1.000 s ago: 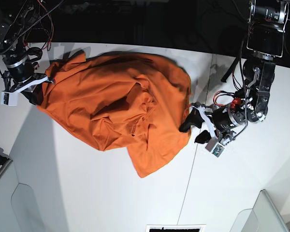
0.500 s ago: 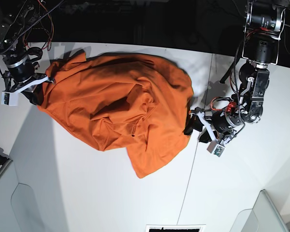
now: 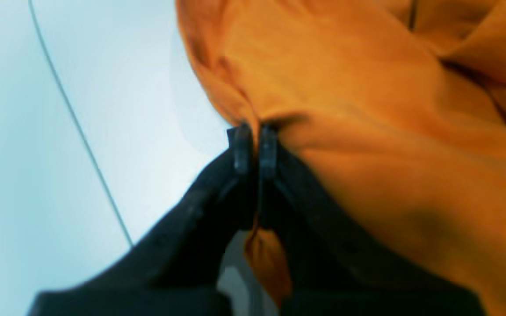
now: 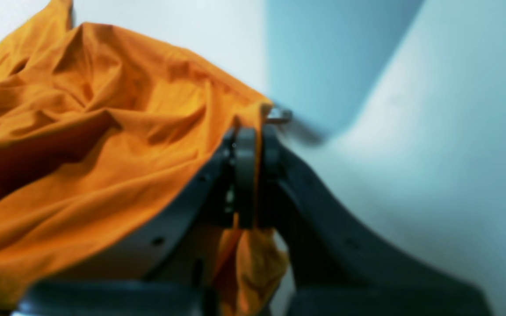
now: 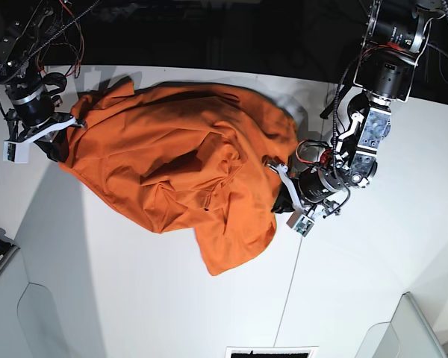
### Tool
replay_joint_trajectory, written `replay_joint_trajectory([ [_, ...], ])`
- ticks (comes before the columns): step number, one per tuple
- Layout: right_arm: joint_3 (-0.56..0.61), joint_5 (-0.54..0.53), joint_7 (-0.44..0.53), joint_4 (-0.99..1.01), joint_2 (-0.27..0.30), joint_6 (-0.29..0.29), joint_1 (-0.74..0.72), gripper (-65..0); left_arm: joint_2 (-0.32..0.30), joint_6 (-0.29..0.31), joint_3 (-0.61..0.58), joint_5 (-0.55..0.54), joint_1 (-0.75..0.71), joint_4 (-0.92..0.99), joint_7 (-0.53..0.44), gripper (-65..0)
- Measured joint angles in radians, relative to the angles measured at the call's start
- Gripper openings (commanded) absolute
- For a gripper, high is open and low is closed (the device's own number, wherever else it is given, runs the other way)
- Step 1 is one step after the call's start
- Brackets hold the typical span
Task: Layout the t-shirt on the table in an organized manner, then fold the t-shirt properly
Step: 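Drag the shirt edge away from the right gripper to stretch it, then grasp the shirt with both grippers at opposite ends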
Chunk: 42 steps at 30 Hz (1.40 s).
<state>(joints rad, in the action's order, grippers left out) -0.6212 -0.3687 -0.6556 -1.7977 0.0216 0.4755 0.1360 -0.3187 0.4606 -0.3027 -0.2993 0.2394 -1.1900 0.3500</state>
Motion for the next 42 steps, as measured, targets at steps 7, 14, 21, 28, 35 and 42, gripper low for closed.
replay_joint_trajectory([
  [7,0.0,0.003,0.0,0.001,0.002,0.0,0.0,-65.0,-0.096,-0.039,0.099,-0.028,0.113,-0.024,0.142,-65.0],
  [14,0.002,0.019,0.036,0.002,0.035,0.0,0.0,-65.0,-0.266,0.015,0.149,-0.131,0.155,-0.171,0.201,-65.0],
  [21,0.001,0.045,0.049,0.002,0.064,-0.002,0.0,-44.4,-0.341,0.015,0.149,-0.189,0.155,-0.209,0.267,-62.6],
  [28,-0.007,-0.007,0.05,0.002,0.067,-0.068,0.0,-33.3,-0.343,-0.029,0.148,-0.249,0.075,-0.209,0.299,-34.5],
  [35,-0.113,-0.02,0.037,0.002,0.065,-0.068,0.003,-33.3,-0.345,-0.004,0.21,-0.331,0.026,-0.209,0.331,-34.5],
  [42,-0.089,-0.128,0.035,0.003,0.067,-0.042,-0.011,-33.3,-0.348,0.085,0.37,-0.473,0.001,-0.209,0.317,-34.5],
])
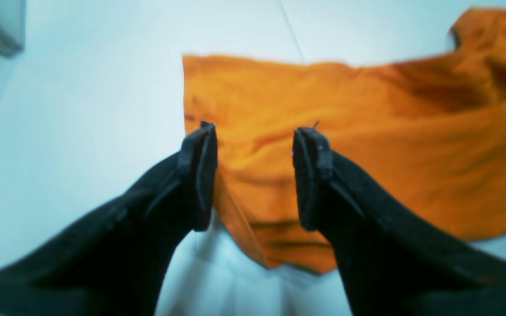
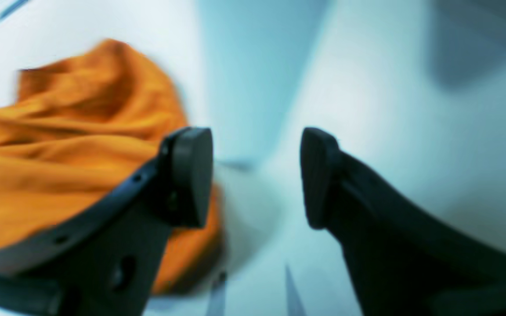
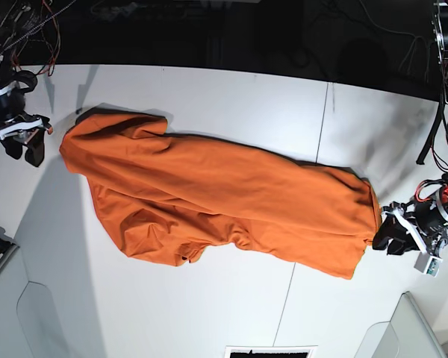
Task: Layout the t-shirt on the table in an organized manner, then fold the t-shirt properly
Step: 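Grasp the shirt with both grippers at opposite ends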
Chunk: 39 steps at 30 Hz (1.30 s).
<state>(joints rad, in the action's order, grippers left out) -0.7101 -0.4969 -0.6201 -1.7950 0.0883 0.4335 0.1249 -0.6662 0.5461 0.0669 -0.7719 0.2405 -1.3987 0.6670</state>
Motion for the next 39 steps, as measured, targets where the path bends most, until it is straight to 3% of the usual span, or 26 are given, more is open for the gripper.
replay_joint_trajectory([
  [5,0.139,0.08,0.02,0.006,0.005,-0.002,-0.104,-33.3,0.035,0.01,-0.014,0.031,-0.001,0.001,-0.028,-34.5],
  [8,0.264,0.202,0.068,0.077,0.006,-0.054,-0.198,-33.3,0.051,0.016,-0.063,0.083,0.0,0.027,-0.105,-34.5],
  [13,0.441,0.33,0.14,0.387,0.006,-0.109,-0.403,-33.3,0.06,-0.006,-0.187,0.203,0.035,0.11,-0.219,-34.5],
  [15,0.502,0.356,0.149,0.528,0.006,-0.11,-0.489,-33.3,0.084,-0.06,-0.225,0.232,0.071,0.162,-0.228,-34.5],
  [21,0.695,0.407,0.156,0.827,0.003,-0.108,-0.669,-33.4,0.138,-0.042,-0.293,0.285,0.092,0.236,-0.194,-35.0],
  [24,0.76,0.446,0.148,0.863,0.0,-0.109,-0.653,-33.6,0.134,0.048,-0.294,0.266,0.084,0.237,-0.093,-43.6],
  [28,0.764,0.453,0.161,0.834,0.001,-0.113,-0.612,-33.6,0.122,0.141,-0.292,0.15,0.055,0.172,-0.047,-44.6],
  [32,0.763,0.451,0.183,0.698,0.01,-0.121,-0.486,-33.6,0.089,0.144,-0.294,0.102,-0.048,0.074,-0.02,-44.6],
  [39,0.762,0.454,0.134,0.398,0.026,-0.125,-0.267,-33.6,0.013,0.143,-0.29,0.064,-0.218,-0.1,-0.01,-44.6],
])
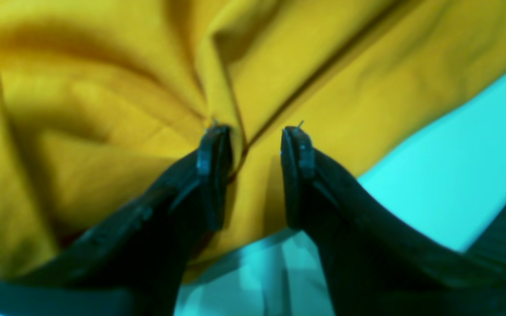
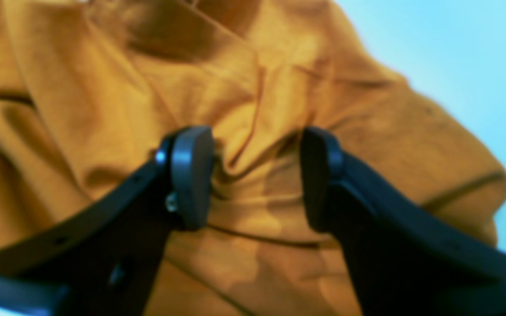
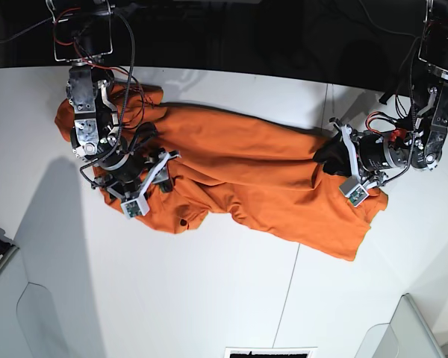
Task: Layout the t-shirt on the table in an organized manner, then fold the t-shirt properly
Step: 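Grasp the shirt with both grippers at opposite ends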
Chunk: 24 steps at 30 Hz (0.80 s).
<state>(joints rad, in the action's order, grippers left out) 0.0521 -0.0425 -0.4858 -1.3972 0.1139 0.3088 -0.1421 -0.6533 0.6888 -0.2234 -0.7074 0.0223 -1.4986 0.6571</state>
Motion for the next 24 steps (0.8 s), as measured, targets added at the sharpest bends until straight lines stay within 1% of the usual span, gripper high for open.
replay_joint_trajectory([
  [4,-0.007,0.008,-0.026,-0.117,0.039,0.004,0.084,-33.6,-0.011,0.002,0.019,-0.003,-0.082,-0.097,0.013,-44.5],
  [7,-0.015,0.003,-0.035,-0.154,0.041,0.004,0.072,-33.6,-0.011,0.004,0.094,-0.017,-0.085,-0.137,0.017,-44.5],
  [11,-0.014,-0.036,-0.016,-0.195,0.032,0.004,0.047,-33.6,-0.014,0.004,0.214,-0.088,-0.06,-0.184,0.002,-44.4],
  [14,-0.015,-0.027,-0.026,-0.192,0.033,0.004,0.026,-33.5,-0.014,0.004,0.234,-0.086,-0.048,-0.183,0.012,-44.4],
  [15,-0.015,-0.028,-0.027,-0.189,0.033,0.004,0.012,-33.5,-0.011,0.004,0.234,-0.078,-0.04,-0.182,0.005,-44.4],
  [18,-0.01,-0.034,-0.012,-0.138,0.03,0.004,-0.037,-33.6,0.003,0.003,0.232,0.012,-0.03,-0.161,-0.111,-43.5],
  [19,-0.004,-0.034,-0.01,-0.103,0.03,0.006,-0.054,-33.5,0.011,-0.016,0.226,0.045,-0.029,-0.139,-0.139,-43.5],
  [21,0.008,-0.029,-0.014,-0.014,0.031,0.041,-0.087,-33.6,0.035,-0.041,0.211,0.092,-0.015,-0.066,-0.155,-43.4],
  [24,0.031,-0.025,-0.017,0.099,0.032,0.096,-0.118,-33.6,0.079,-0.044,0.195,0.121,0.043,0.057,-0.16,-43.4],
])
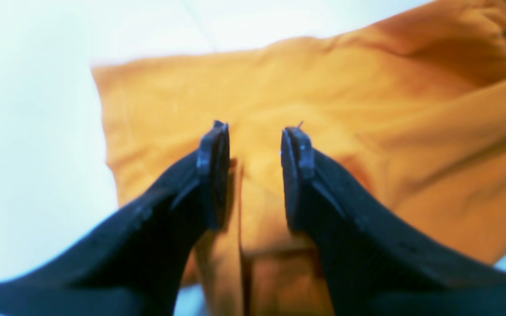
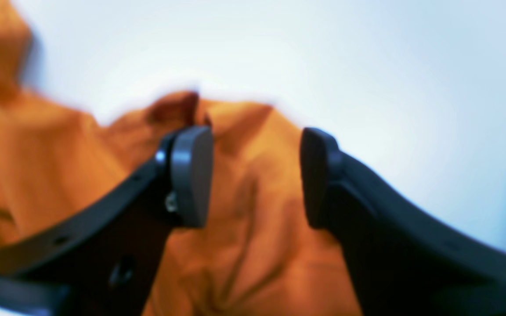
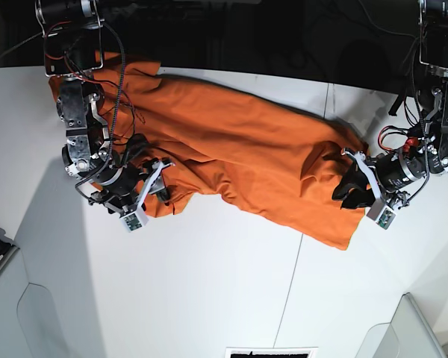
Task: Layout the t-shirt on the table in an organized manner, then fold the t-shirt properly
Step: 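Grasp the shirt with both grippers at opposite ends, then pull the shirt taut between both grippers and lay it flat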
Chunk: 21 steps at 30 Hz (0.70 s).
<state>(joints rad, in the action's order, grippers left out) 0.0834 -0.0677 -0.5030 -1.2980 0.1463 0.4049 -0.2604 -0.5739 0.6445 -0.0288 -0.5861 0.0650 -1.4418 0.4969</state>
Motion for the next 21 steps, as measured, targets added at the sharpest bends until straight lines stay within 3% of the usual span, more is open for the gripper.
replay_joint_trajectory([
  [2,0.003,-0.008,0.012,0.025,-0.003,0.015,-0.004,-35.5,0.026,0.003,-0.012,0.007,0.056,0.074,-0.004,-43.5],
  [3,0.004,-0.009,0.013,0.027,-0.003,0.015,-0.005,-39.6,0.037,0.0,-0.019,0.015,0.082,0.11,-0.009,-43.5],
  [7,0.003,-0.015,0.019,0.029,-0.002,0.018,-0.001,-65.0,0.059,-0.001,-0.063,0.024,0.138,0.238,-0.012,-43.5],
  [14,0.004,0.067,0.064,0.035,-0.002,0.014,-0.075,-65.0,0.059,-0.001,-0.082,0.026,0.139,0.277,-0.009,-43.5],
  [21,-0.001,0.122,0.079,0.035,0.001,-0.037,-0.244,-65.0,0.059,0.022,-0.082,0.025,0.138,0.277,-0.007,-43.5],
])
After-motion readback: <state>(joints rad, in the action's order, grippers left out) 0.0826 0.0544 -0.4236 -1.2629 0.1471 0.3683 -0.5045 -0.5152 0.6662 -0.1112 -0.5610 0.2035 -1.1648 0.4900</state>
